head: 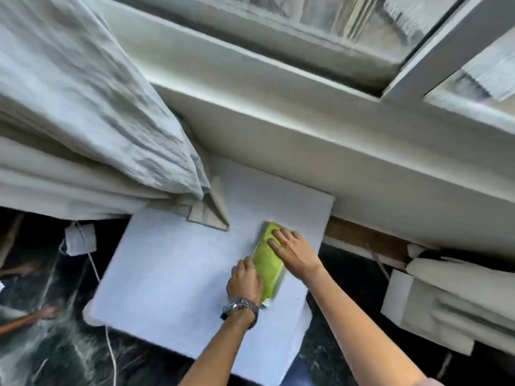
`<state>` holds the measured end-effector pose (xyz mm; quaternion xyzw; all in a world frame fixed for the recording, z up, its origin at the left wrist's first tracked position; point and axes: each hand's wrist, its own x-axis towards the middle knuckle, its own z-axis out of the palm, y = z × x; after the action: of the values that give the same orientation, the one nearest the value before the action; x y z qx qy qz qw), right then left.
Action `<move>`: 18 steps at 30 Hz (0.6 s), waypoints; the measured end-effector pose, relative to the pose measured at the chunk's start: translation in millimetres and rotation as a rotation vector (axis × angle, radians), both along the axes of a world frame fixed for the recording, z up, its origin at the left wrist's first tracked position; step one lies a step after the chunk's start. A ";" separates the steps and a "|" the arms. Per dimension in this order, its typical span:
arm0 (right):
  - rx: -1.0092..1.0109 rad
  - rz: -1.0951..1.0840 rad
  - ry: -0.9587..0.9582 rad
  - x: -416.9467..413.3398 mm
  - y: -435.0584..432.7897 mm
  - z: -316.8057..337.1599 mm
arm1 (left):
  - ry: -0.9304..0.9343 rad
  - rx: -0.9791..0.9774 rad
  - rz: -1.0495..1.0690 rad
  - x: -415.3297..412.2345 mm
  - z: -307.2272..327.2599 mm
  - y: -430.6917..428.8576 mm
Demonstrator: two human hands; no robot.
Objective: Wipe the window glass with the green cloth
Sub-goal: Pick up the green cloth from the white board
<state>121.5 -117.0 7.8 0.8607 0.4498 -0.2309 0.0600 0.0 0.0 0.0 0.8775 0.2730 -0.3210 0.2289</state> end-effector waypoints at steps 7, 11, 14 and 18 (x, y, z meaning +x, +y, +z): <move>-0.051 -0.086 0.111 -11.8 4.3 -86.9 | 0.016 0.236 -0.080 0.0 -68.0 -23.7; -0.040 0.074 -0.073 -9.8 0.2 -84.1 | 0.043 0.237 -0.102 7.1 -68.1 -28.6; -0.014 0.141 -0.080 -0.7 1.3 -68.9 | -0.007 0.258 -0.099 9.3 -67.3 -24.3; -0.088 0.092 0.229 1.8 1.6 -27.1 | -0.012 0.084 -0.180 3.1 -57.1 -11.9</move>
<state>123.3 -115.4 -19.4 0.8038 0.4821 -0.3439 0.0565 3.1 -11.9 -57.1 0.9092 0.2050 -0.3234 0.1636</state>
